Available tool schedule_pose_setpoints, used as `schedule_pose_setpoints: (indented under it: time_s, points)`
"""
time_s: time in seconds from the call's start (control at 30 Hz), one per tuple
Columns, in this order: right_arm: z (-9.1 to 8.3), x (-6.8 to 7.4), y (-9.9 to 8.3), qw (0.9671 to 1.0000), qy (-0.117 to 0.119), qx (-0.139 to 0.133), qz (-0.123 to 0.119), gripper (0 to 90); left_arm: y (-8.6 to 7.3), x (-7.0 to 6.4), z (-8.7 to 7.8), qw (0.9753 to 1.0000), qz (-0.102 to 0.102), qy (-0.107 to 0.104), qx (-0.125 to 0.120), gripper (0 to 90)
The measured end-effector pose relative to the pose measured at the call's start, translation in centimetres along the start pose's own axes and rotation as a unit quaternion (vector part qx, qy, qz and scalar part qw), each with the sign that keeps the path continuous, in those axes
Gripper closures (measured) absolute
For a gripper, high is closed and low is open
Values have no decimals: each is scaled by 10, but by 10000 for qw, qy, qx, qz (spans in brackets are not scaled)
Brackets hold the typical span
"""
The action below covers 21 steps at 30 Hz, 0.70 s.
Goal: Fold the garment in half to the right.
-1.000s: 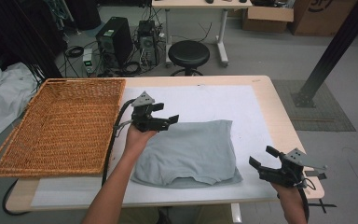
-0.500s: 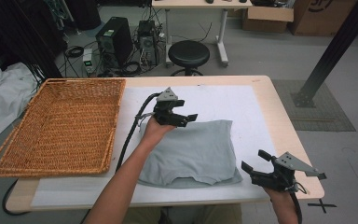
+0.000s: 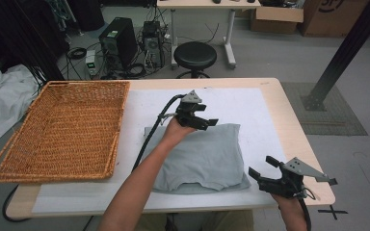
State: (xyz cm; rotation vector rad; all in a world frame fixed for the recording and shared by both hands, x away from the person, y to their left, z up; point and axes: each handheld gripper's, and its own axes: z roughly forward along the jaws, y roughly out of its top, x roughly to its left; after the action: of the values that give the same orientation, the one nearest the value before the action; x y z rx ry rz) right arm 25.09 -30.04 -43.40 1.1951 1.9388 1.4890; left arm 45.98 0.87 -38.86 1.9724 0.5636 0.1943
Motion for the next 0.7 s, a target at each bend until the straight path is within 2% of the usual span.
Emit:
schedule_pose_setpoints:
  time_s: [0.37, 0.6, 0.7]
  points:
    - [-5, -2, -7, 10000, -25, 3, 92, 137, 9, -5, 41, 9995, 12, -203, 247, 204]
    - [-7, -2, -9, 9999, 28, 10, 114, 137, 13, -8, 66, 9982, 43, -359, 472, 218]
    - [-7, -1, -10, 9999, 44, 6, 103, 137, 13, -8, 77, 9974, -3, -440, 567, 260]
